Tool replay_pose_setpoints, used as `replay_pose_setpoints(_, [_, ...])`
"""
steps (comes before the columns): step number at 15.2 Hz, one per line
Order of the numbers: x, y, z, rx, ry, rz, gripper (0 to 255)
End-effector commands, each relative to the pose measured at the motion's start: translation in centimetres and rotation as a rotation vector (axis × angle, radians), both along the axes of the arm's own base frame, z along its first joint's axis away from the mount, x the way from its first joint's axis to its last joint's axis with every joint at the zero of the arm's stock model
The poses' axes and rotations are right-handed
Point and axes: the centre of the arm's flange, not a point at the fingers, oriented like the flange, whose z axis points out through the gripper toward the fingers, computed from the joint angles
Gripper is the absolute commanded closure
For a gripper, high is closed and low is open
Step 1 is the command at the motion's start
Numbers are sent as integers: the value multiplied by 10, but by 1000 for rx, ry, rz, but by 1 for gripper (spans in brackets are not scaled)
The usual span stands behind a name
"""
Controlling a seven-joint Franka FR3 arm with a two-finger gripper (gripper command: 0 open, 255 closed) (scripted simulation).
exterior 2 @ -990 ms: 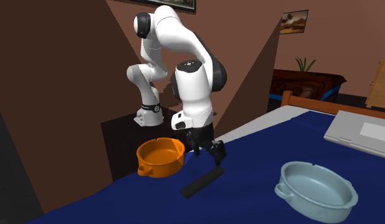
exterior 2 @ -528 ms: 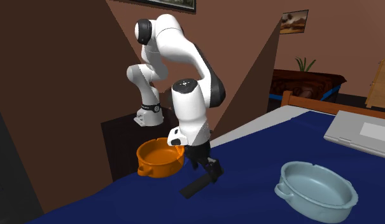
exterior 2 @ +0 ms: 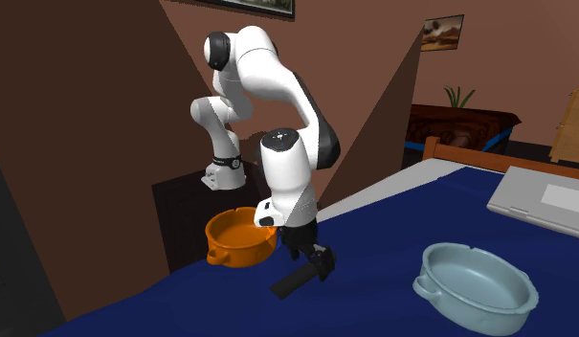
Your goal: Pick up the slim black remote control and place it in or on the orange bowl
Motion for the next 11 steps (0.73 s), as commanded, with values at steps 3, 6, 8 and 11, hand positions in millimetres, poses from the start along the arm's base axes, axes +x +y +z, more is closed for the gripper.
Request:
replay_pose_setpoints(3, [0, 0, 0, 0, 0, 0, 0])
replay_pose_setpoints(6, [0, 0, 0, 0, 0, 0, 255])
replay_pose_setpoints(8, [-1, 0, -3, 0, 0, 0, 255])
replay_pose_setpoints(11, [-4, 1, -3, 0, 0, 0, 255])
